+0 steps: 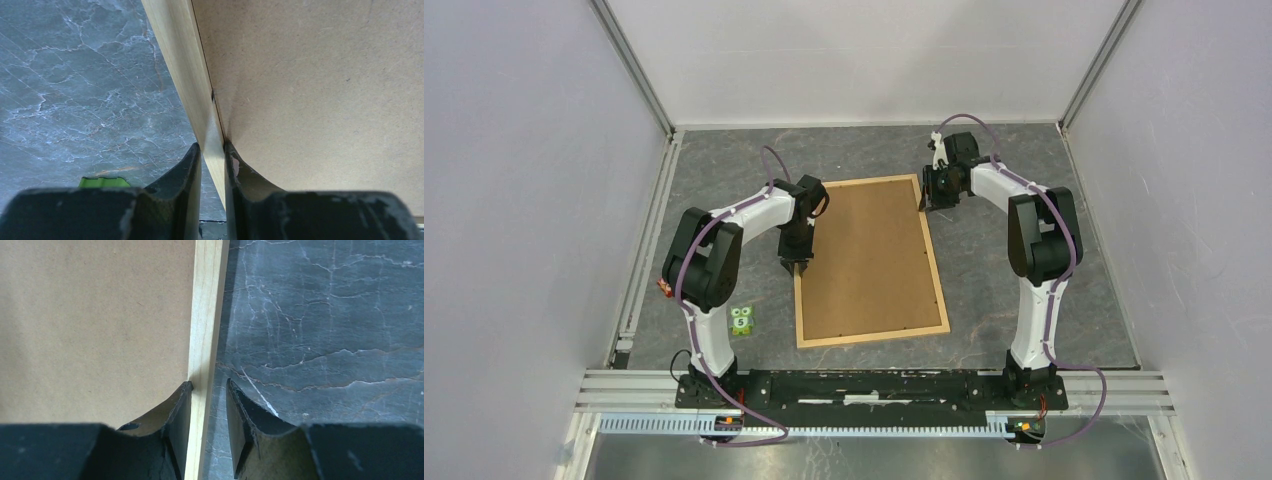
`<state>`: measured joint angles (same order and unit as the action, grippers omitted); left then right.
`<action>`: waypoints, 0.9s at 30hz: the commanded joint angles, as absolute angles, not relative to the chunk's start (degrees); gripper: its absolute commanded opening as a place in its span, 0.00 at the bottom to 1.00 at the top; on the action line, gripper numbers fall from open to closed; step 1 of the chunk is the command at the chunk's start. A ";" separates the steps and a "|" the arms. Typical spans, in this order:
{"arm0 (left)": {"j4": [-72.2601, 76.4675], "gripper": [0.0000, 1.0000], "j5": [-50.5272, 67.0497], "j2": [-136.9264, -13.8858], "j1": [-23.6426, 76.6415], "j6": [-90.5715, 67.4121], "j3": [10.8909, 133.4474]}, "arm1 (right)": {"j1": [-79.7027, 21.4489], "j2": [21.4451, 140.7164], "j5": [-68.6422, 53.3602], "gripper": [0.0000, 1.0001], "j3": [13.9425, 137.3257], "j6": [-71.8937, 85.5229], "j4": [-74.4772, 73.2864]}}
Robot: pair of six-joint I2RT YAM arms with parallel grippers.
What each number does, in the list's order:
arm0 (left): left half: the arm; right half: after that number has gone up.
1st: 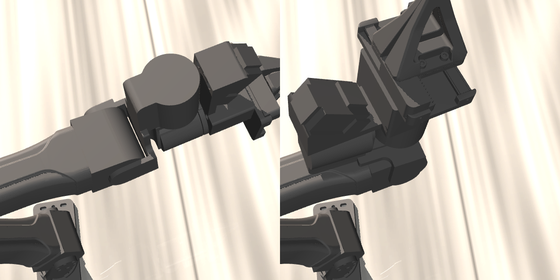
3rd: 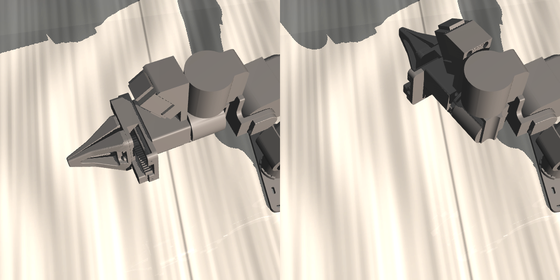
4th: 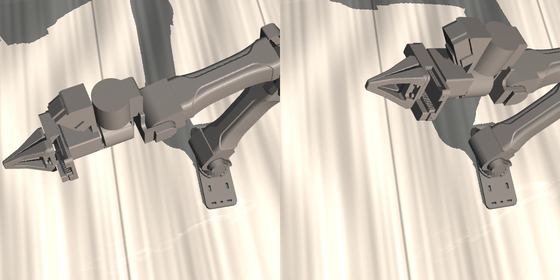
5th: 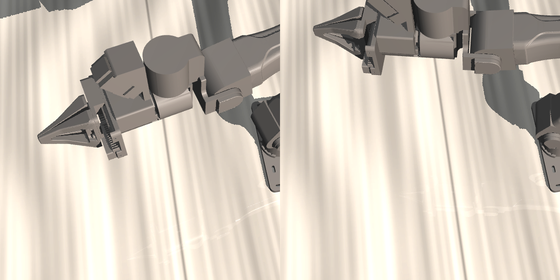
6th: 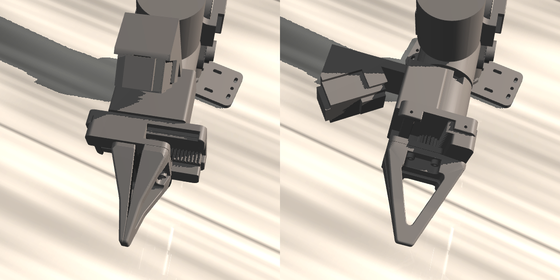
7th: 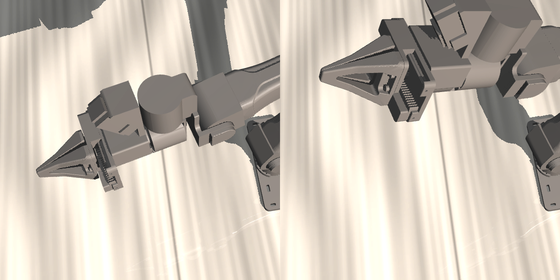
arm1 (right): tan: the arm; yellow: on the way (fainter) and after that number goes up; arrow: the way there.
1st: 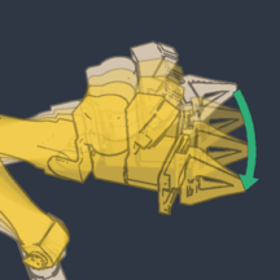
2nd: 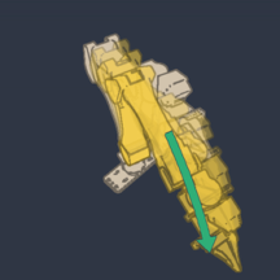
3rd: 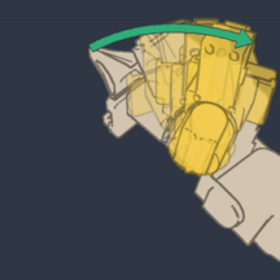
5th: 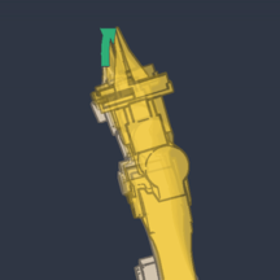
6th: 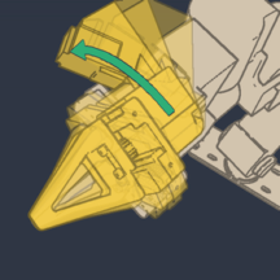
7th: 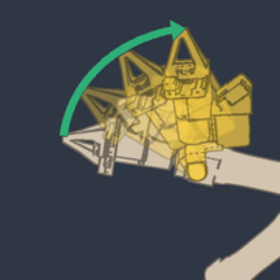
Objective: Put the photo into the frame
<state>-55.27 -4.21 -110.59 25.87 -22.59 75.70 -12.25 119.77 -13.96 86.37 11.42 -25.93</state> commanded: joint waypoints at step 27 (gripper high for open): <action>-51.55 0.02 -12.74 -113.20 25.67 -16.97 73.65 | -9.57 121.37 -17.94 0.36 88.56 13.26 -26.57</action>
<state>-55.27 -4.58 -110.59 26.13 -22.57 75.70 -10.52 121.30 -17.76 87.90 13.28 -26.35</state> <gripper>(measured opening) 0.265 0.371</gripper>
